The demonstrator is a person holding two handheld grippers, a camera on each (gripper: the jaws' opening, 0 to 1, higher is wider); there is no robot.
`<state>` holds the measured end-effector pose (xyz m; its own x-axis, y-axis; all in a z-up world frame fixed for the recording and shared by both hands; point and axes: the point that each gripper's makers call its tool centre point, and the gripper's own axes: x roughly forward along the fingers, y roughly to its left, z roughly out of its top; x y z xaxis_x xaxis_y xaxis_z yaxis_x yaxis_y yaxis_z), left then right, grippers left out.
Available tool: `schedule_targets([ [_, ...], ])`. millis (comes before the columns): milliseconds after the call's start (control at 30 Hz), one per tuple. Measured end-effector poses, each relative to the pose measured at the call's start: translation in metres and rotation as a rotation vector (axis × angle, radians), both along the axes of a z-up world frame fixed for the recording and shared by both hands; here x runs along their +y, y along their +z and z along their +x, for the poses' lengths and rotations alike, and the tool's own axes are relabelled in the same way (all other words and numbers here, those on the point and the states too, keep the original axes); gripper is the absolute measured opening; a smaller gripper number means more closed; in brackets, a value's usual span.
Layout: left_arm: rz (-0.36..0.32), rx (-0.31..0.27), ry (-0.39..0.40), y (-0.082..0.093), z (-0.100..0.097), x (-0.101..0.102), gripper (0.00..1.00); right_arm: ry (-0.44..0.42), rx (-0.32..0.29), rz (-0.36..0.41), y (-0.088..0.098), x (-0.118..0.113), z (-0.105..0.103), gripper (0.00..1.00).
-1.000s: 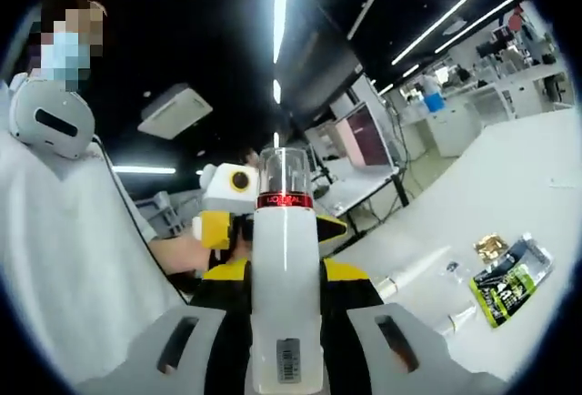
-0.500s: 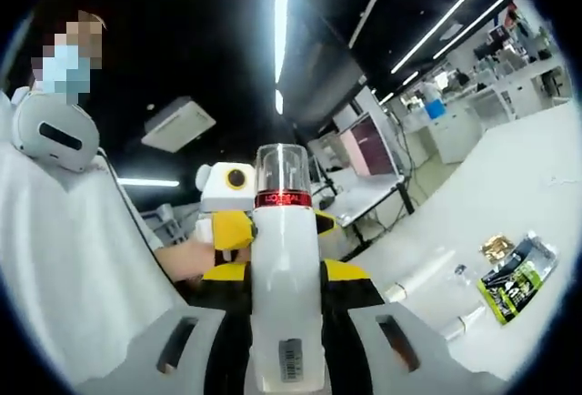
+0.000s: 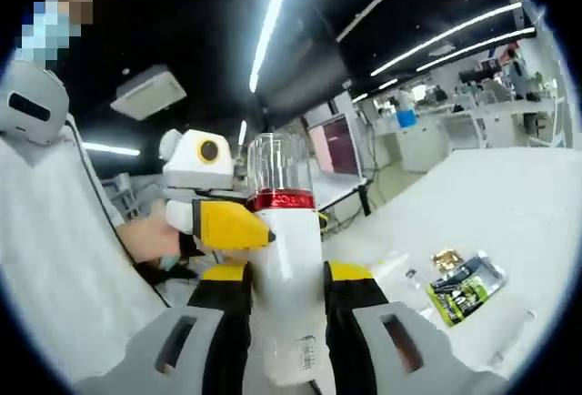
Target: Arrange the skincare products in the storage area until every visible bottle or jar stands upright without overlapping.
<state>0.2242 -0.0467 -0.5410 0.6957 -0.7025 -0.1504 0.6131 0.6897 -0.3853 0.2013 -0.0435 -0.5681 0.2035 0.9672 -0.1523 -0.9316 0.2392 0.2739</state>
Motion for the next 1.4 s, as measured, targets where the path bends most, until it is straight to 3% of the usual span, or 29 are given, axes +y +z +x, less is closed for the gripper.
schedule_targets([
  [67, 0.021, -0.011, 0.041, 0.005, 0.002, -0.004, 0.26, -0.053, -0.062, -0.024, 0.005, -0.003, 0.005, 0.32],
  [167, 0.082, -0.014, 0.143, 0.008, 0.012, 0.002, 0.26, -0.151, -0.159, -0.106, 0.011, -0.008, 0.014, 0.31],
  [200, 0.099, -0.011, 0.169, 0.008, 0.014, 0.003, 0.26, -0.212, -0.217, -0.15, 0.013, -0.011, 0.019, 0.3],
  [300, 0.134, 0.007, 0.227, 0.007, 0.02, 0.0, 0.26, -0.272, -0.327, -0.242, 0.016, -0.011, 0.018, 0.28],
  [467, 0.075, 0.029, 0.255, 0.011, 0.025, -0.005, 0.26, -0.391, -0.307, -0.177, 0.022, -0.021, 0.027, 0.27],
  [533, 0.072, 0.035, 0.268, 0.012, 0.025, -0.011, 0.26, -0.424, -0.334, -0.195, 0.021, -0.026, 0.027, 0.27],
  [667, 0.085, 0.018, 0.29, 0.016, 0.024, -0.023, 0.25, -0.457, -0.425, -0.328, 0.006, -0.031, 0.033, 0.3],
  [700, 0.086, 0.014, 0.294, 0.017, 0.024, -0.025, 0.26, -0.475, -0.451, -0.319, 0.01, -0.031, 0.035, 0.3],
  [900, 0.186, -0.07, 0.33, 0.033, 0.024, -0.035, 0.25, -0.524, -0.425, -0.251, 0.022, -0.04, 0.044, 0.27],
  [933, 0.194, -0.077, 0.333, 0.035, 0.024, -0.036, 0.25, -0.508, -0.392, -0.208, 0.024, -0.038, 0.044, 0.27],
  [1100, 0.155, -0.058, 0.344, 0.033, 0.028, -0.031, 0.25, -0.45, -0.355, -0.163, 0.025, -0.043, 0.043, 0.25],
  [1233, 0.164, -0.069, 0.317, 0.031, 0.03, -0.045, 0.25, -0.437, -0.292, -0.128, 0.021, -0.057, 0.045, 0.25],
  [1400, 0.128, -0.08, 0.232, 0.036, 0.032, -0.067, 0.24, -0.411, -0.207, -0.039, 0.025, -0.075, 0.043, 0.25],
])
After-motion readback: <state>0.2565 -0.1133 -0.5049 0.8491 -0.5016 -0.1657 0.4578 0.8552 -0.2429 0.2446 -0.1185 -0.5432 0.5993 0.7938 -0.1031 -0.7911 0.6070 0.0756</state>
